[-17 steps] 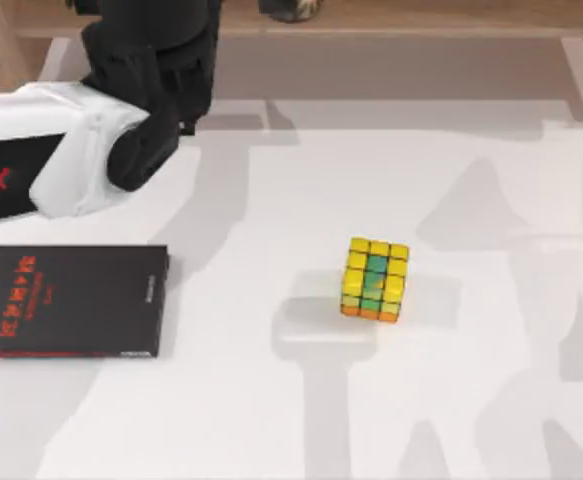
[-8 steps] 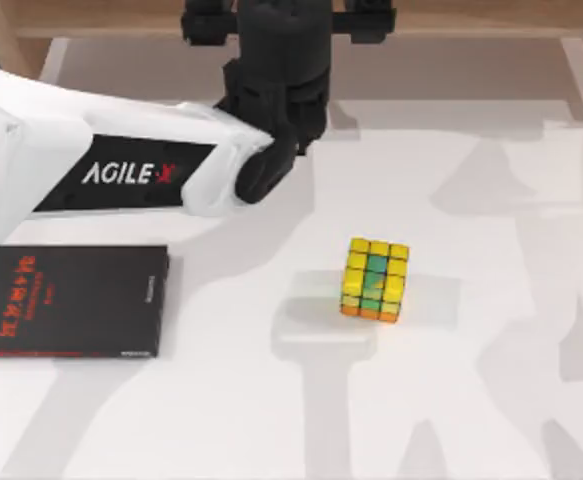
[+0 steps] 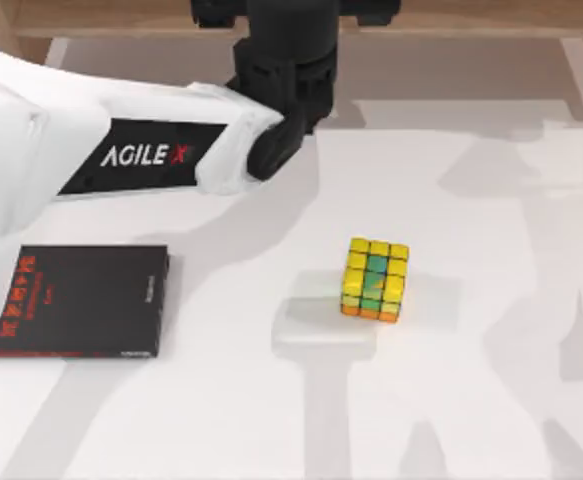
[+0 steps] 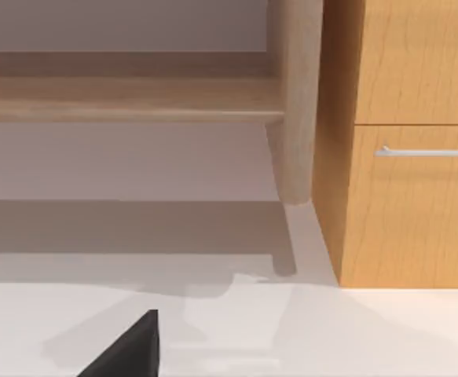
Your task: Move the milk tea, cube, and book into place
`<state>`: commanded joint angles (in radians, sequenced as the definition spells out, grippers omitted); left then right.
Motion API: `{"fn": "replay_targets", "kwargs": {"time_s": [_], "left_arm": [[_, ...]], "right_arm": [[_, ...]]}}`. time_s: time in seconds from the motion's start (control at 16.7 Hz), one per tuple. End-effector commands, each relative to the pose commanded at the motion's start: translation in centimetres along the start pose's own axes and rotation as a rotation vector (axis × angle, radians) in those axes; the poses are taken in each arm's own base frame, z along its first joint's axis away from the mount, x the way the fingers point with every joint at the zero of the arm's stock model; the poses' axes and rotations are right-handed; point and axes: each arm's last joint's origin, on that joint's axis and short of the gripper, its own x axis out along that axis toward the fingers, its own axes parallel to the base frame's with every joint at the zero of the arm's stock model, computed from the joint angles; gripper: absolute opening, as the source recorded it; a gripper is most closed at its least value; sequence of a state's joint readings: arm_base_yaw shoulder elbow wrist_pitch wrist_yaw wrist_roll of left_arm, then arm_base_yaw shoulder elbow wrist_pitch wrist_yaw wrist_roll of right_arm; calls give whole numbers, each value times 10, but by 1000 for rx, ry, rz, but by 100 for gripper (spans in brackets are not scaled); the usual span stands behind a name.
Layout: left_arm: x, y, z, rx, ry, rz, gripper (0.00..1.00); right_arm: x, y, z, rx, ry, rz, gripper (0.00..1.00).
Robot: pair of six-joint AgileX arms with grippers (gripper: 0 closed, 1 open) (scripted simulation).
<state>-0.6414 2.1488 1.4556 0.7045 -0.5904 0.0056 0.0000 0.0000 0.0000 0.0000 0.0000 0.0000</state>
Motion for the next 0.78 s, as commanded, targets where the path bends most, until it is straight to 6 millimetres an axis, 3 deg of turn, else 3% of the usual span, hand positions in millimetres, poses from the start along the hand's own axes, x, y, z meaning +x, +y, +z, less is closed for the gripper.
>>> {"fn": "replay_targets", "kwargs": {"time_s": [0.42,0.72,0.78], "left_arm": [[54,1,0,-1,-1,0,100],[58,2,0,0,0,0,100],[58,2,0,0,0,0,92]], "right_arm": [[0,0,0,0,0,0,100],[0,0,0,0,0,0,100],[0,0,0,0,0,0,100]]}}
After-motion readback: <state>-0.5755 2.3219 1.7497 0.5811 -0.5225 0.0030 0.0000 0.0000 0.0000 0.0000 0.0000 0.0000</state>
